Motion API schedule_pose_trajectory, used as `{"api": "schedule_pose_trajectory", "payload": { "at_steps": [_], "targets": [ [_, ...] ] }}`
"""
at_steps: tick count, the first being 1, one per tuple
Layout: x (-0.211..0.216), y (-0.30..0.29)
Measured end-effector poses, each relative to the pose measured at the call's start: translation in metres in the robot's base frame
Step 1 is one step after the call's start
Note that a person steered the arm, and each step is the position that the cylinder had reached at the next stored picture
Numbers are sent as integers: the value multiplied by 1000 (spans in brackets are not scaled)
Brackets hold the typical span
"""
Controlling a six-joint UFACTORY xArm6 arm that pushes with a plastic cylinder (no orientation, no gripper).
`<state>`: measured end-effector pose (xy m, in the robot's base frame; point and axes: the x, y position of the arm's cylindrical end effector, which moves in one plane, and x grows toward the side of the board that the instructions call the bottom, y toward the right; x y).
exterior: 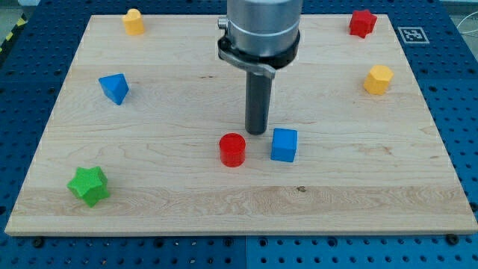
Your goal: Slide red circle towards bottom center
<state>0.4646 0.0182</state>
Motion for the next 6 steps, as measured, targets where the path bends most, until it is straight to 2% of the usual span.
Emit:
{"api": "schedule_pose_trajectory", "payload": {
  "at_steps": [2,4,6],
  "targets": [
    [23,-46],
    [93,-49],
    [85,-50]
  ]
}}
